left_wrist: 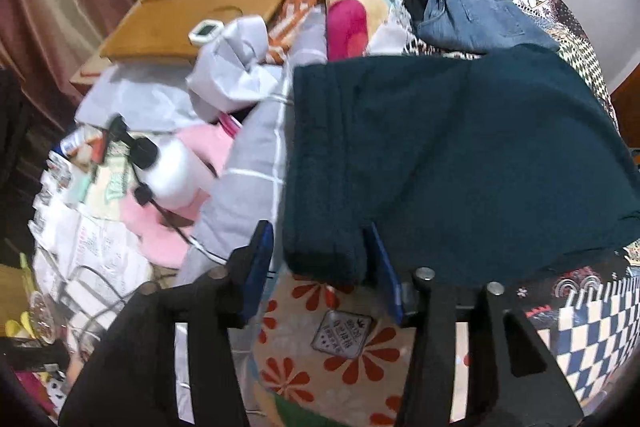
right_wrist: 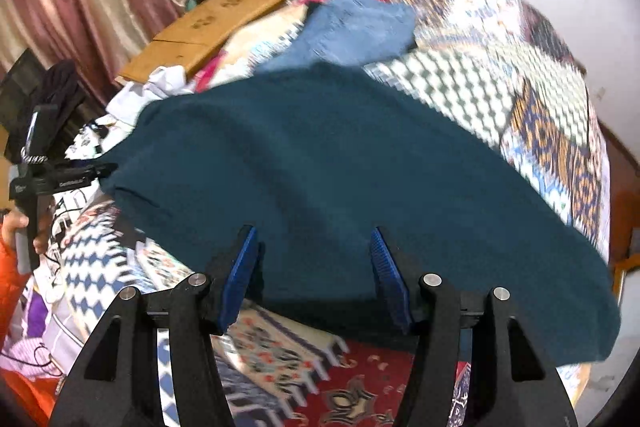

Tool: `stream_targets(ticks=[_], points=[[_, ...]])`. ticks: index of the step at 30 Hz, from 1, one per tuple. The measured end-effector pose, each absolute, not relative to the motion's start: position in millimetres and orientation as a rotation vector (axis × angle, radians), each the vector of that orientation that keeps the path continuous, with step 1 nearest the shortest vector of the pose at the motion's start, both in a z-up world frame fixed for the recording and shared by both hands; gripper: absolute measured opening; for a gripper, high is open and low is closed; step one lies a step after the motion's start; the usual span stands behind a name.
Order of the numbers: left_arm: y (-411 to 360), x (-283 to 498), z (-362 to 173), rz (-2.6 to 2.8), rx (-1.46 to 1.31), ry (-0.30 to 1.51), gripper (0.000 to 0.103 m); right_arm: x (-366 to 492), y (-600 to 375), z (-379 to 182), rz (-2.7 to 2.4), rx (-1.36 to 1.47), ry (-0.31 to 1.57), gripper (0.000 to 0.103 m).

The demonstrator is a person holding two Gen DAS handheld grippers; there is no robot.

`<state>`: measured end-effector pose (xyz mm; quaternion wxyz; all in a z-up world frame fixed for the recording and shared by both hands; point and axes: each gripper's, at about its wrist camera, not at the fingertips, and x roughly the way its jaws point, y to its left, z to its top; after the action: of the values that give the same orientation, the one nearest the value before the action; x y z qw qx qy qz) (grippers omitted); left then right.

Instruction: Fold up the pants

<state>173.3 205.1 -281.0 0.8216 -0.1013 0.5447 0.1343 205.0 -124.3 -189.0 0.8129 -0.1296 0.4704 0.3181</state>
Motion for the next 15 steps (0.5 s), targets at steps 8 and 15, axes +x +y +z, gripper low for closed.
stream_targets(ticks=[8, 15], points=[[189.9, 167.9, -231.5, 0.218, -0.211, 1.039, 0.074, 184.5, -60.1, -199.4, 0.837, -0.389, 0.979, 0.052], [142.3, 178.1, -234.7, 0.057, -0.174, 1.088, 0.075, 180.2, -29.6, -221.2, 0.880, -0.487, 0.987, 0.033]])
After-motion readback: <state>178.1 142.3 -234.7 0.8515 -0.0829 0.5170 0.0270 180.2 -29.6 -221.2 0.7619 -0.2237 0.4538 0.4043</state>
